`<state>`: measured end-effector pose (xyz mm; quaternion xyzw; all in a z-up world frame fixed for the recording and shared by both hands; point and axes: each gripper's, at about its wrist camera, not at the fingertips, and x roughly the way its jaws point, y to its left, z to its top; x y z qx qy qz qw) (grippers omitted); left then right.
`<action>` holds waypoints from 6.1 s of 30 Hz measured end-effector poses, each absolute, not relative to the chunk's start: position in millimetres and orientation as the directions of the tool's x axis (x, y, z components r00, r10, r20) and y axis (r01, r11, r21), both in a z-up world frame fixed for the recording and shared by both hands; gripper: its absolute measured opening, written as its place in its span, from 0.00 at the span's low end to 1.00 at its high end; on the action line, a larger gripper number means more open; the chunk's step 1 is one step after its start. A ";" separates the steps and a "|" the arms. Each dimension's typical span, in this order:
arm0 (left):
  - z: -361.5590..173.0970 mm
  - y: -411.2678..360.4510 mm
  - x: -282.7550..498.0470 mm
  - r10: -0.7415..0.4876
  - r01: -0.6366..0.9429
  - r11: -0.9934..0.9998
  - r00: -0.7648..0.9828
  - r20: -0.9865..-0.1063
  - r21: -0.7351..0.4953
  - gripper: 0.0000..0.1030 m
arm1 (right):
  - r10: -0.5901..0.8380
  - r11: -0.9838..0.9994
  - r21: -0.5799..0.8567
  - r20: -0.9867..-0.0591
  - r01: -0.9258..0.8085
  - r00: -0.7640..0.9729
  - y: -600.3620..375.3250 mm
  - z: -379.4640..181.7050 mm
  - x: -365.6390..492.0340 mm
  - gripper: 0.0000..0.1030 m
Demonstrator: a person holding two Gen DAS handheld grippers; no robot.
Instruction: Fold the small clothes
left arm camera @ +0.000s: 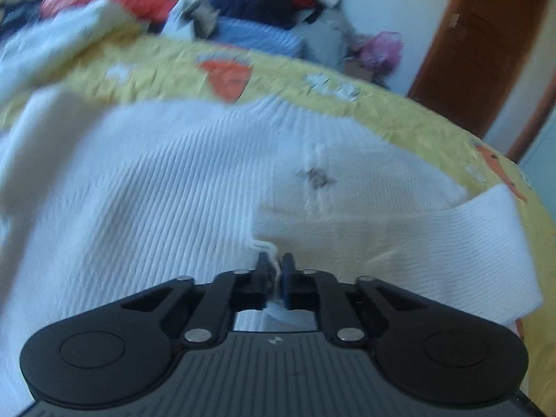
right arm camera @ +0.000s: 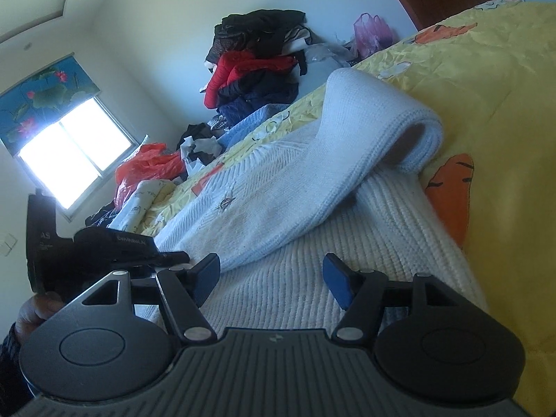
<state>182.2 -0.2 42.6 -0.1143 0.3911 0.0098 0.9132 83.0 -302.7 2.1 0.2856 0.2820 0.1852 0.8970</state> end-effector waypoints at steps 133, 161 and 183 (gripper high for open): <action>18.9 80.0 72.7 -0.027 -0.031 0.996 0.798 -0.602 -0.087 0.96 | 0.463 0.884 0.361 -0.581 -0.297 0.669 -200.9 70.4 197.0 0.81; 14.2 87.1 88.1 -0.075 -0.045 0.981 0.812 -0.579 -0.190 0.98 | 0.400 0.913 0.356 -0.694 -0.197 0.599 -298.0 106.0 244.9 0.11; 14.2 87.5 88.3 -0.074 -0.045 0.981 0.811 -0.580 -0.187 0.98 | 0.245 0.958 0.050 -0.654 -0.282 0.716 -218.1 52.2 201.0 0.51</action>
